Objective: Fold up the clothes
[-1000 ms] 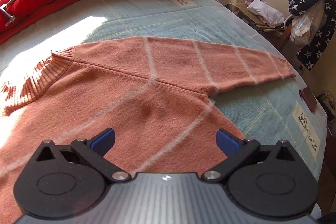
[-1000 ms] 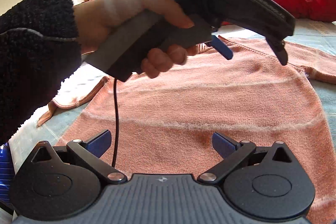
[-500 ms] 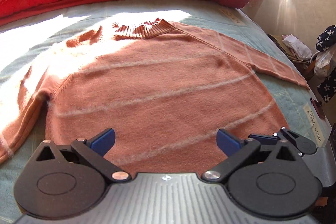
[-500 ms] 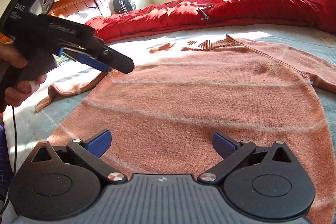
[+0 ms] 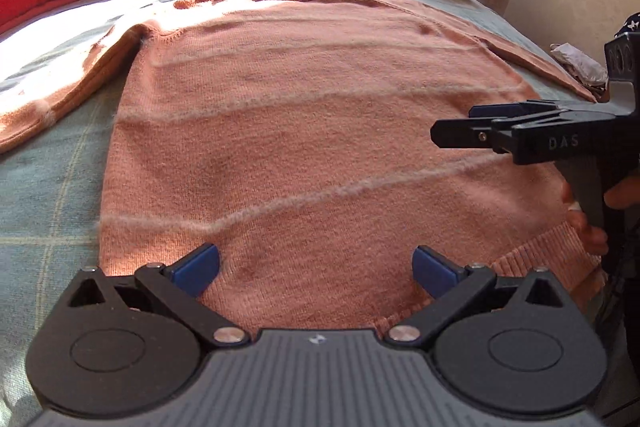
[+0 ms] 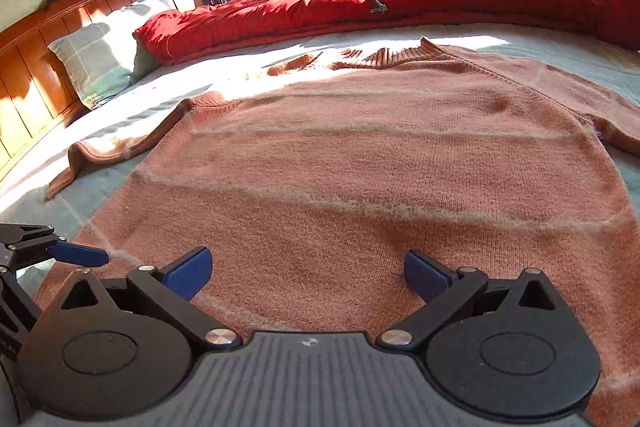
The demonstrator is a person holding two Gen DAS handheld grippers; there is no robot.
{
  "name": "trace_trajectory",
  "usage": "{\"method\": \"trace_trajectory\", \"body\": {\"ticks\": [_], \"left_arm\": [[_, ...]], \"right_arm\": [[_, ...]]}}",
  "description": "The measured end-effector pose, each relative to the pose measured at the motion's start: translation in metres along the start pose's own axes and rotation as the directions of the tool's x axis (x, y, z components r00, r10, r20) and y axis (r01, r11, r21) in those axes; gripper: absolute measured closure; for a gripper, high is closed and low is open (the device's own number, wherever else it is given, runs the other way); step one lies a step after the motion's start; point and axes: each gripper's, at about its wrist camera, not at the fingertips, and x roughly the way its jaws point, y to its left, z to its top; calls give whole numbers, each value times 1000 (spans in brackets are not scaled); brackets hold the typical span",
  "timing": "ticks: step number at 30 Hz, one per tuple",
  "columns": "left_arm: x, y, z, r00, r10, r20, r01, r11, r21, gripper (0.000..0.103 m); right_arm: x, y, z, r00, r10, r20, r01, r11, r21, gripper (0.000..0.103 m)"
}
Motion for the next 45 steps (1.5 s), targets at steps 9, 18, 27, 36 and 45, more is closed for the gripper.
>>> {"method": "trace_trajectory", "body": {"ticks": [9,18,27,36,45], "left_arm": [[-17,-15,-6,1000,16,21,-17,999,43,1],[-15,-17,-27,997,63,33,-64,997,38,1],[-31,-20,-28,995,37,92,-36,999,-20,1],[-73,75,14,969,26,246,52,951,-306,3],[-72,235,9,908,129,398,233,634,-737,21]], "right_arm": [[4,7,-2,999,-34,-3,34,998,-45,0],[9,16,-6,997,-78,-14,76,991,-108,0],[15,27,-11,990,-137,-16,132,974,-183,0],[14,28,-12,990,-140,-14,134,973,-189,0],[17,27,-11,990,-141,-2,138,974,-179,0]]}}
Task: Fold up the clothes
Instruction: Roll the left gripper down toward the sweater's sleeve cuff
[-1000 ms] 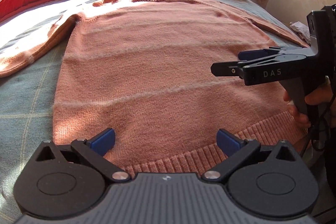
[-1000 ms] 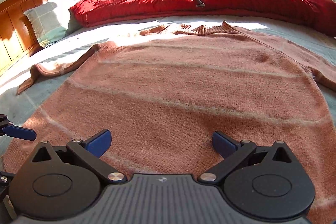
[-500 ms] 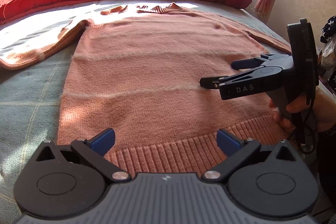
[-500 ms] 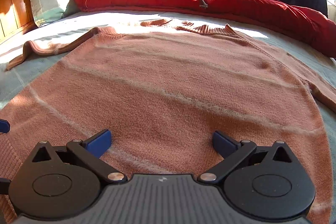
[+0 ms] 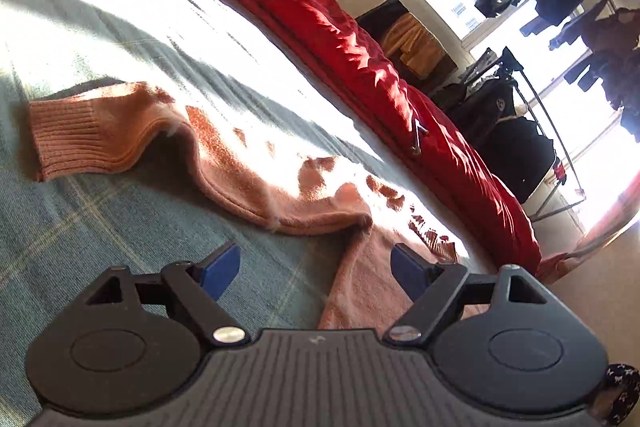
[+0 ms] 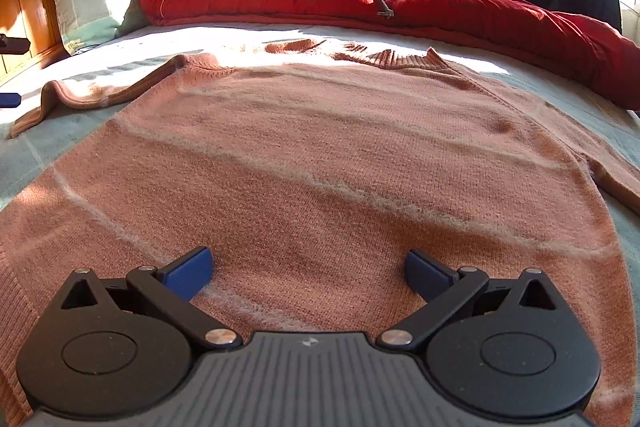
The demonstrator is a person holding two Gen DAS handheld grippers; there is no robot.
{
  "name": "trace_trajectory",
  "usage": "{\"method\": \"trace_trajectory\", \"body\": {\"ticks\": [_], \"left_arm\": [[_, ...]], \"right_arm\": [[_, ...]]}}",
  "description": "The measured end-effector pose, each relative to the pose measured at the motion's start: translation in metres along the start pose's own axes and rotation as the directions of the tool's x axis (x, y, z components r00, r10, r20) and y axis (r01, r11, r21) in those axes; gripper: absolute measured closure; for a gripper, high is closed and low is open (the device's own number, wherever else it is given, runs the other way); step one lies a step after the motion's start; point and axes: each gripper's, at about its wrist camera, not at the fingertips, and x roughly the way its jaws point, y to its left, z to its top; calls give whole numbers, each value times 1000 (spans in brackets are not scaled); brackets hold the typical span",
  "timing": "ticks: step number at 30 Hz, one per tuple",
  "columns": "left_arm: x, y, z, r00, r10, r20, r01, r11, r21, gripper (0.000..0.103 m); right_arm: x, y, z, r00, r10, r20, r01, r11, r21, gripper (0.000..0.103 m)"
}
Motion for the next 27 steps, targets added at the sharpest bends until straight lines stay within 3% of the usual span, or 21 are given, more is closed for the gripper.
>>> {"method": "trace_trajectory", "body": {"ticks": [2,7,13,17,20,22,24,27], "left_arm": [[15,22,12,1000,20,18,-18,996,-84,21],[53,56,34,994,105,32,-97,978,-184,21],[76,88,54,991,48,124,-4,944,-329,21],[83,90,65,985,82,154,-28,945,-325,26],[85,86,70,977,141,163,-90,954,-285,46],[85,84,73,972,166,166,-124,964,-236,73],[82,83,75,970,168,177,-134,973,-188,89],[74,75,78,953,223,206,-204,973,-111,95]], "right_arm": [[1,0,0,1000,0,1,0,1000,-2,0],[1,1,0,1000,-1,2,1,1000,-6,0],[3,1,0,1000,-3,8,4,1000,-9,0],[4,2,0,1000,-4,10,4,1000,-10,0],[4,3,0,1000,-6,10,6,1000,-11,0],[4,3,0,1000,-6,10,6,1000,-10,0],[4,3,0,1000,-6,11,6,1000,-11,0],[4,2,0,1000,-5,12,5,1000,-10,0]]}}
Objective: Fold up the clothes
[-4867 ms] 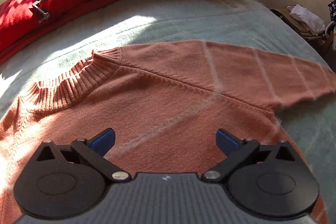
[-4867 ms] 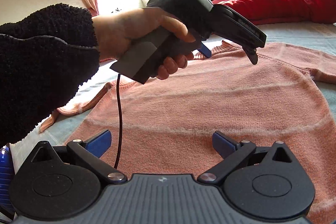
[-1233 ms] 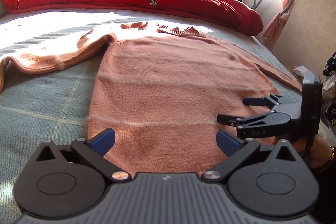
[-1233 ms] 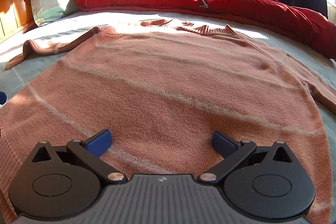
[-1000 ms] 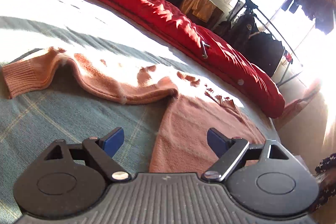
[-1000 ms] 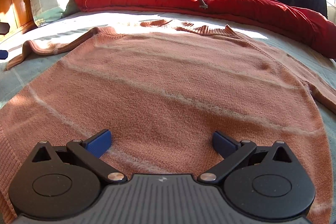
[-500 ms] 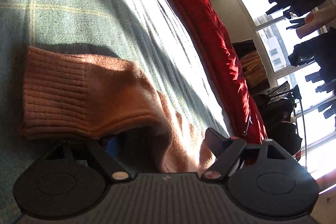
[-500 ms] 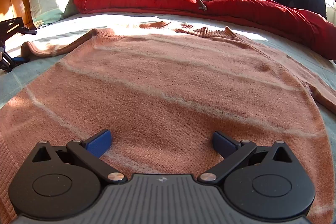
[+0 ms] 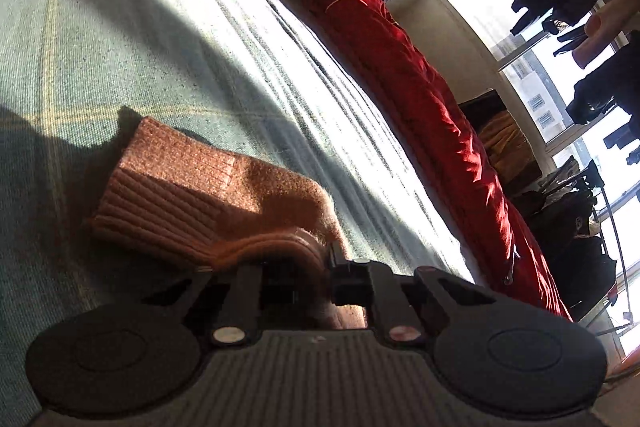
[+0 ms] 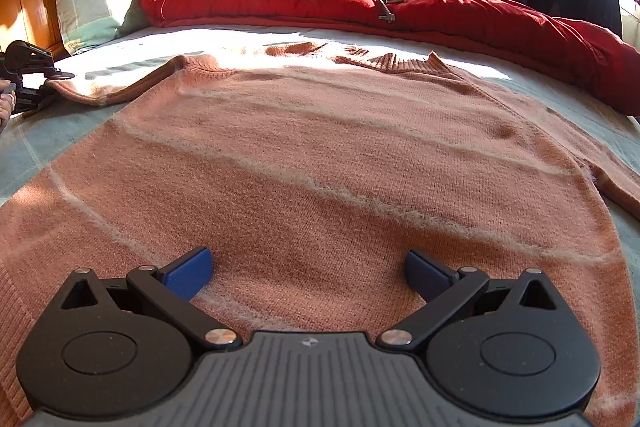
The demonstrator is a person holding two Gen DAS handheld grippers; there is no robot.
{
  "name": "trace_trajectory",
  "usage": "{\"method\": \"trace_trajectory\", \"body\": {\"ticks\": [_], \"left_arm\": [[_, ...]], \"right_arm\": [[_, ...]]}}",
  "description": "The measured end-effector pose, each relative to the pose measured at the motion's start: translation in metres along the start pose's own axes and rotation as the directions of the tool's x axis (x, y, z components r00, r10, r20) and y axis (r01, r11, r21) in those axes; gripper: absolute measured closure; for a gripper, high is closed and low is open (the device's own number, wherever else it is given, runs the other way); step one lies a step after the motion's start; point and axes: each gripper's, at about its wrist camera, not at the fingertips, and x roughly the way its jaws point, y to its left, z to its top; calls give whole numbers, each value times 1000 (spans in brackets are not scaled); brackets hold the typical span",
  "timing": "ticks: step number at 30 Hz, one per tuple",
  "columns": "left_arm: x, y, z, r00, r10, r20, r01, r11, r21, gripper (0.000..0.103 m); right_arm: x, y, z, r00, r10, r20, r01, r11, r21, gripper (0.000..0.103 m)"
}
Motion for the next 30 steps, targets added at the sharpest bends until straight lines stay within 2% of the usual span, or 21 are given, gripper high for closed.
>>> {"method": "trace_trajectory", "body": {"ticks": [7,10,11,13,16,18,19,21,24,26,30], "left_arm": [[-28,-20,23,992,71,103,-88,982,166,95],[-34,-22,21,990,65,126,-93,969,228,94],[-33,-23,19,989,69,132,-100,963,251,94],[-30,-18,14,989,88,121,-118,954,276,86],[-24,4,15,993,85,79,-98,979,179,84],[-26,22,19,993,70,91,-77,994,76,80],[-28,31,21,994,57,93,-60,998,26,77],[-30,47,26,995,38,89,-33,998,-57,77],[-35,52,28,992,74,99,-70,996,-48,82],[-43,51,29,985,84,148,-80,996,-35,87],[-67,36,32,954,84,288,-113,990,86,88]], "right_arm": [[0,0,0,1000,1,1,-1,1000,1,0],[0,0,0,1000,1,2,-1,1000,1,0],[-1,0,0,1000,0,2,0,1000,0,0],[-1,0,0,1000,-1,3,1,1000,0,0],[-1,0,0,1000,-1,3,1,1000,-1,0],[-1,0,0,1000,-1,3,1,1000,-1,0],[-1,0,0,1000,-1,3,1,1000,-1,0],[-1,0,0,1000,-1,3,1,1000,-1,0],[-1,0,0,1000,-1,3,1,1000,-2,0],[-1,0,0,1000,-1,3,1,1000,-2,0],[-1,0,0,1000,-1,4,1,1000,-2,0]]}}
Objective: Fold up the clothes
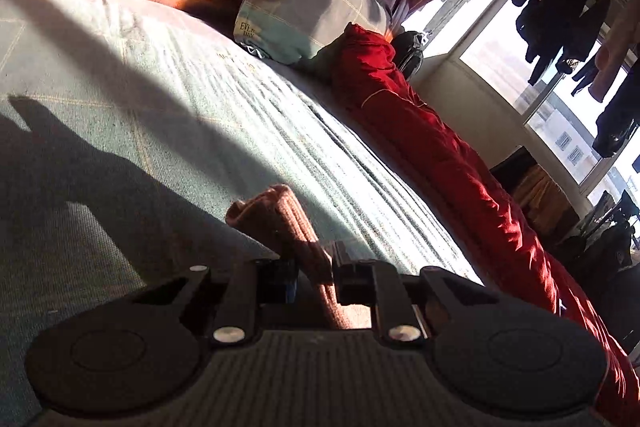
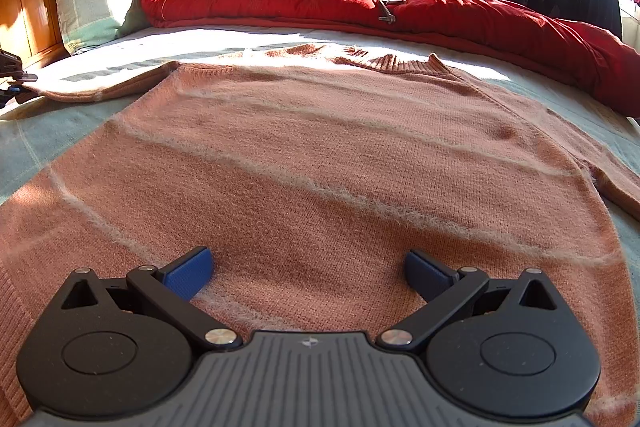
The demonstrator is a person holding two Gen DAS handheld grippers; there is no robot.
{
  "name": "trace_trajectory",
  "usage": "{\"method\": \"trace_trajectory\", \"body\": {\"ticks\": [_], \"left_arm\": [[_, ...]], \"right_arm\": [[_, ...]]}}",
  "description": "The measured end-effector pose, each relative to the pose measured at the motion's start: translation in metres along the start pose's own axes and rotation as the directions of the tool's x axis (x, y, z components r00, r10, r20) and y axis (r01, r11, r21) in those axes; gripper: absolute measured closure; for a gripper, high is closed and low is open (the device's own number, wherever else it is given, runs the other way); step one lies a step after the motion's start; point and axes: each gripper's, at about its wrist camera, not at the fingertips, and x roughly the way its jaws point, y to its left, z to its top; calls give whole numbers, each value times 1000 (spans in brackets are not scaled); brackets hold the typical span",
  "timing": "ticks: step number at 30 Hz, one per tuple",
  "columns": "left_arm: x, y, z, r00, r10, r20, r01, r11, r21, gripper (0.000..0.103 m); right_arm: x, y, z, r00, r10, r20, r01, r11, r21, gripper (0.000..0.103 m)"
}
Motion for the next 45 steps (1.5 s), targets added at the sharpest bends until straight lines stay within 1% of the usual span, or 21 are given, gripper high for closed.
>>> {"method": "trace_trajectory", "body": {"ticks": [3,7,10,12,15,19,21,22,24,27,29,31,32,33,34,35,36,38,40,41,45], "left_arm": [[-15,-6,14,997,11,75,-15,998,56,88],[-16,-16,32,995,90,50,-96,988,119,87],[-7,-29,27,997,69,-30,-62,982,178,80],[5,-40,15,992,20,-127,5,980,199,72],[24,-64,-12,966,-6,-257,77,961,265,70],[46,-93,-46,930,18,-366,124,925,358,64],[53,-98,-57,920,64,-386,104,911,400,60],[54,-98,-60,921,90,-380,84,905,418,60],[52,-95,-58,926,155,-344,20,890,455,60],[49,-101,-53,916,247,-315,-62,865,497,60],[45,-113,-53,909,255,-329,-62,864,500,61],[37,-130,-56,904,131,-408,57,907,418,58],[35,-136,-58,889,57,-454,118,930,347,56],[34,-142,-61,868,-19,-497,174,948,268,50],[35,-148,-67,834,-109,-540,233,958,167,44],[37,-153,-76,798,-183,-574,276,958,78,43],[38,-158,-85,773,-230,-591,297,955,17,43],[42,-167,-101,740,-281,-611,312,948,-58,43],[47,-173,-118,714,-296,-634,313,946,-90,43],[48,-176,-124,716,-290,-635,310,947,-82,43],[47,-192,-137,746,-264,-612,315,949,-26,43]], "right_arm": [[0,0,0,1000,0,0,0,1000,0,0],[0,0,0,1000,0,0,0,1000,0,0],[0,0,0,1000,0,0,0,1000,-1,0],[0,0,0,1000,0,0,0,1000,-2,0],[0,-1,0,1000,0,0,0,1000,-2,0],[0,-1,0,1000,0,0,0,1000,-2,0],[0,-1,0,1000,1,0,-1,1000,-2,0],[0,-1,0,1000,2,0,-2,1000,-2,0],[0,-1,0,1000,2,-1,-2,1000,-3,0],[-1,-1,0,1000,2,-2,-2,1000,-4,0],[-1,0,0,1000,1,-2,-1,1000,-5,0],[-1,0,0,1000,1,-2,-1,1000,-4,0],[-1,0,0,1000,1,-2,-1,1000,-4,0],[-1,0,0,1000,1,-2,-1,1000,-4,0],[-1,0,0,1000,1,-2,-1,1000,-4,0],[-1,0,0,1000,1,-2,-1,1000,-4,0],[-1,0,0,1000,1,-2,-1,1000,-4,0],[-1,0,0,1000,2,-2,-2,1000,-3,0],[-1,0,0,1000,2,-2,-2,1000,-3,0],[-1,0,0,1000,3,-2,-3,1000,-2,0],[-1,-1,0,1000,4,-3,-4,1000,-2,0]]}}
